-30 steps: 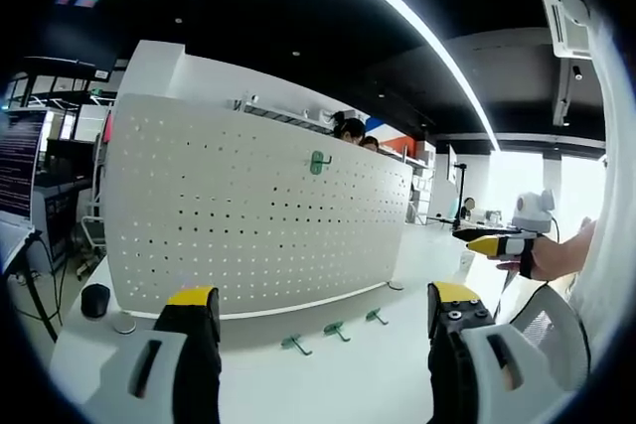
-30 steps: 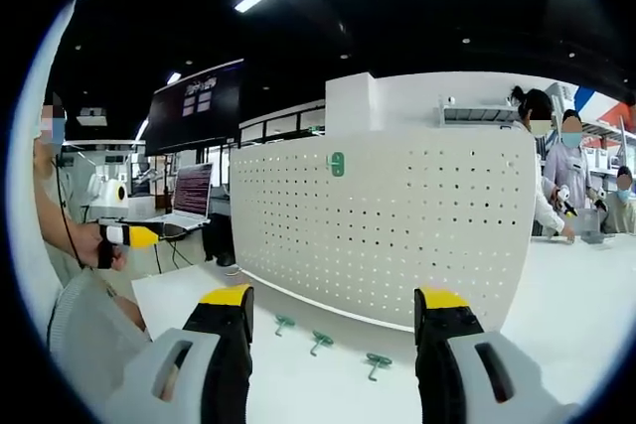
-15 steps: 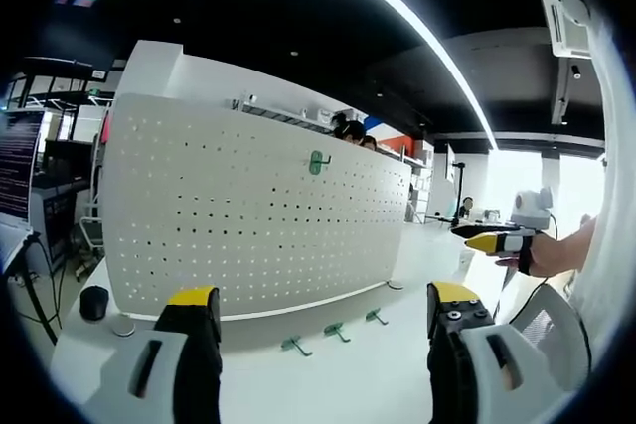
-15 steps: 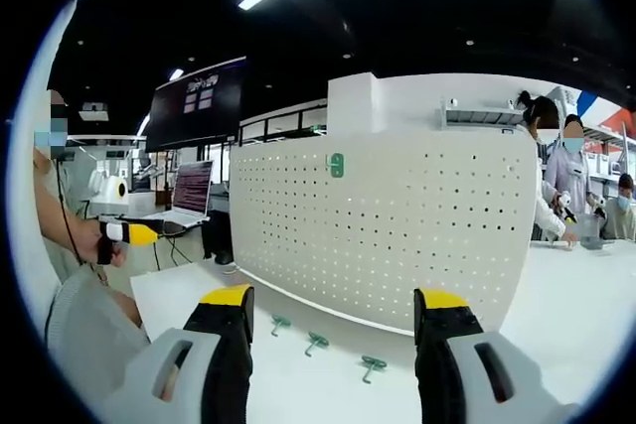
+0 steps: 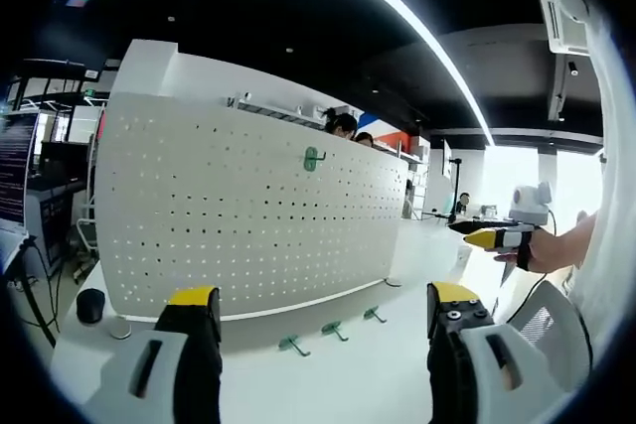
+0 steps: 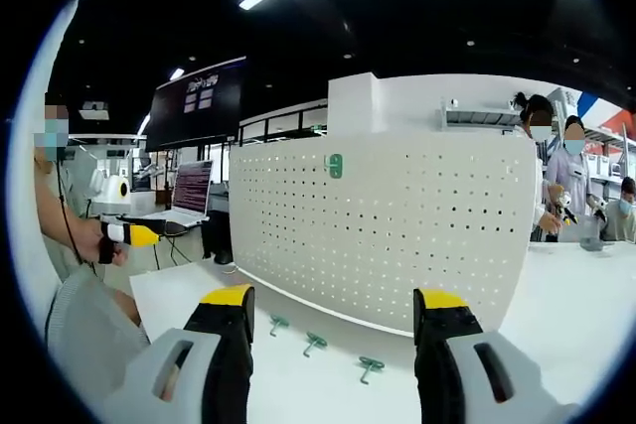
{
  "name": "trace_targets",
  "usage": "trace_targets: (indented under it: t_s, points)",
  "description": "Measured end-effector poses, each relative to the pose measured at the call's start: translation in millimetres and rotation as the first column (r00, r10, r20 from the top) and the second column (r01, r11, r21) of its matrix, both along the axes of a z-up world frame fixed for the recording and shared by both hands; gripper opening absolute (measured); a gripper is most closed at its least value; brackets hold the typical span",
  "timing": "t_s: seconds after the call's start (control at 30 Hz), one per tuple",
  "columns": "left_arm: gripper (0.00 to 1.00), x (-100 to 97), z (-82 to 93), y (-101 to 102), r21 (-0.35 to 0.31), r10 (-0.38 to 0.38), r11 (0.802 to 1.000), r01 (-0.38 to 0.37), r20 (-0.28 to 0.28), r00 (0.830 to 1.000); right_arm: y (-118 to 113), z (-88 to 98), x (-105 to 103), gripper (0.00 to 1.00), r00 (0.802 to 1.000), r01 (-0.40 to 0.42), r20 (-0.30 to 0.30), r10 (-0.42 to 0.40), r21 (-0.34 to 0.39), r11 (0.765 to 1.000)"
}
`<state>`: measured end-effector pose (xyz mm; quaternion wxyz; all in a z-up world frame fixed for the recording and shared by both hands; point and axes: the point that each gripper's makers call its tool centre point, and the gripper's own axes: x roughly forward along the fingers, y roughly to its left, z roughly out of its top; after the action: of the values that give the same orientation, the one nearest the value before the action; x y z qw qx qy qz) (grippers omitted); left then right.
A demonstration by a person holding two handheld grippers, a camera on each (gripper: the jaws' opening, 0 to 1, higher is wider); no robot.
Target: Insert the hook assembly into the mounting plate slot until the hook locks in place.
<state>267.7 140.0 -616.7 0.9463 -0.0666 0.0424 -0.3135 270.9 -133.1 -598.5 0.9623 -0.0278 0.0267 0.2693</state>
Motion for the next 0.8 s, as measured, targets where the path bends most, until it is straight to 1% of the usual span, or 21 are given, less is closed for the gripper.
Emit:
trace_targets:
  t_s: [0.2, 0.3, 0.33, 0.5, 0.63, 0.73, 0.8]
  points:
    - [0.87, 2.9, -1.9, -3, 0.017, -0.022, 1.0, 0.022, -0.007, 1.0, -1, -0.5, 1, 0.63, 1.0, 0.003, 0.001, -0.003, 0.005, 1.0]
    - [0.88, 6.0, -6.7, -4, 0.048, -0.038, 0.998, 0.039, -0.023, 0.999, -1, -1.2, 1, 0.62, 1.0, 0.004, -0.001, -0.004, 0.002, 1.0]
    - [0.87, 7.7, -7.2, -4, 0.064, -0.042, 0.997, 0.043, -0.02, 0.999, -1, -1.5, 1, 0.62, 1.0, 0.003, -0.002, -0.003, 0.001, 1.0]
    - [0.87, 12.7, -8.7, -6, 0.086, -0.065, 0.994, 0.067, -0.025, 0.998, -1, -0.2, 0, 0.62, 1.0, 0.001, 0.001, -0.001, -0.001, 1.0]
    - [0.84, 17.4, -15.7, -8, 0.115, -0.09, 0.989, 0.096, -0.054, 0.994, -1, 0.0, 1, 0.62, 1.0, 0.002, 0.001, -0.002, 0.006, 1.0]
    - [0.85, 21.0, -16.8, -10, 0.115, -0.103, 0.987, 0.109, -0.06, 0.993, 0, -1.3, 2, 0.62, 1.0, 0.001, -0.003, -0.001, 0.004, 1.0]
    - [0.85, 23.4, -20.1, -11, 0.139, -0.113, 0.983, 0.122, -0.071, 0.991, 0, -0.7, 2, 0.62, 1.0, 0.003, -0.003, -0.003, 0.009, 1.0]
